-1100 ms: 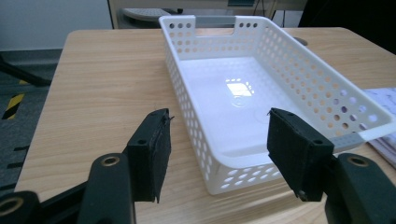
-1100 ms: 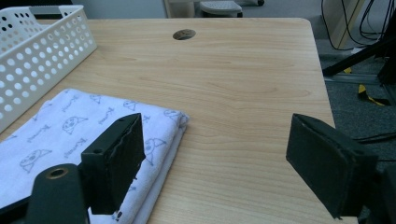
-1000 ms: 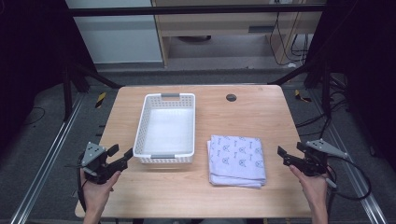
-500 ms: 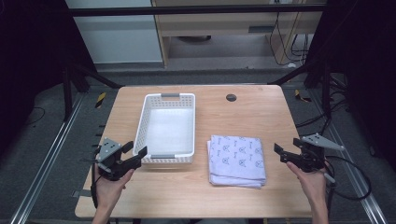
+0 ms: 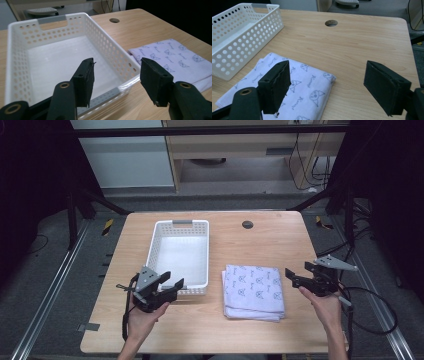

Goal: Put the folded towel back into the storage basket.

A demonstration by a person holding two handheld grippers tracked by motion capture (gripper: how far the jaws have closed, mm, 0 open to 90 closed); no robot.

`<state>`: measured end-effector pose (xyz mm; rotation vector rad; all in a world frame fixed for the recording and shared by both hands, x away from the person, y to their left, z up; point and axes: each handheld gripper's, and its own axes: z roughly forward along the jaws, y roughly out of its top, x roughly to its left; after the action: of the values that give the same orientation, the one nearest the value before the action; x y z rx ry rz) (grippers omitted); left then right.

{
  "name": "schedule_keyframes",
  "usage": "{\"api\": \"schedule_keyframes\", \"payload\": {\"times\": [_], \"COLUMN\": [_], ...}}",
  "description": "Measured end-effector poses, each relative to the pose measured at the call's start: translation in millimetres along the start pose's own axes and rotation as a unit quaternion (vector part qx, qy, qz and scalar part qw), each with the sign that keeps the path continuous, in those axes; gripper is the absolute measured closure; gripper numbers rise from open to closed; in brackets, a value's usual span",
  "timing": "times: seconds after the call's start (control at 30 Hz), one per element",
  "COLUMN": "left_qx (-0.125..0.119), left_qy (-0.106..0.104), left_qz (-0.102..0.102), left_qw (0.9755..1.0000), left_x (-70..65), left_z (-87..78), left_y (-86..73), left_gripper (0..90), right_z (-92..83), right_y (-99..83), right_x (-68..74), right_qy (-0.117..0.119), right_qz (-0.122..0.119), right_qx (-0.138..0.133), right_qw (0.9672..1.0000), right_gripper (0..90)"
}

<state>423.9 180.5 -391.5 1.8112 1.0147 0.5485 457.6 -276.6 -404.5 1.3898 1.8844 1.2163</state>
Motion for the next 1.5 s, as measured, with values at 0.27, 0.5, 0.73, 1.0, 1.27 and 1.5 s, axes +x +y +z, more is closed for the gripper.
{"api": "schedule_keyframes", "payload": {"times": [0.27,0.5,0.73,1.0,1.27,1.5], "left_qx": [0.012,0.026,0.045,0.072,0.095,0.122], "left_qy": [-0.032,-0.053,-0.064,-0.072,-0.074,-0.066], "left_qz": [0.01,0.019,0.025,0.04,0.042,0.036], "left_qw": [0.9994,0.9981,0.9966,0.994,0.9919,0.9897], "left_x": [-30.2,-54.0,-74.5,-93.0,-100.5,-102.6], "left_z": [19.1,34.9,50.4,65.7,77.5,88.9], "left_y": [3.4,2.6,-2.2,-14.5,-27.0,-38.1], "left_gripper": [46.5,47.4,47.7,47.9,47.9,47.9], "right_z": [13.2,26.4,32.8,44.8,54.1,61.1], "right_y": [3.3,-0.7,-0.9,-5.0,-10.6,-17.5], "right_x": [4.4,5.1,3.9,7.5,9.4,5.3], "right_qy": [0.008,0.014,0.011,0.008,0.007,0.003], "right_qz": [-0.008,-0.007,0.0,-0.019,-0.022,-0.016], "right_qx": [0.006,0.023,0.023,0.045,0.054,0.071], "right_qw": [0.9999,0.9996,0.9997,0.9988,0.9983,0.9973], "right_gripper": [25.6,27.4,28.4,29.0,30.0,29.8]}}
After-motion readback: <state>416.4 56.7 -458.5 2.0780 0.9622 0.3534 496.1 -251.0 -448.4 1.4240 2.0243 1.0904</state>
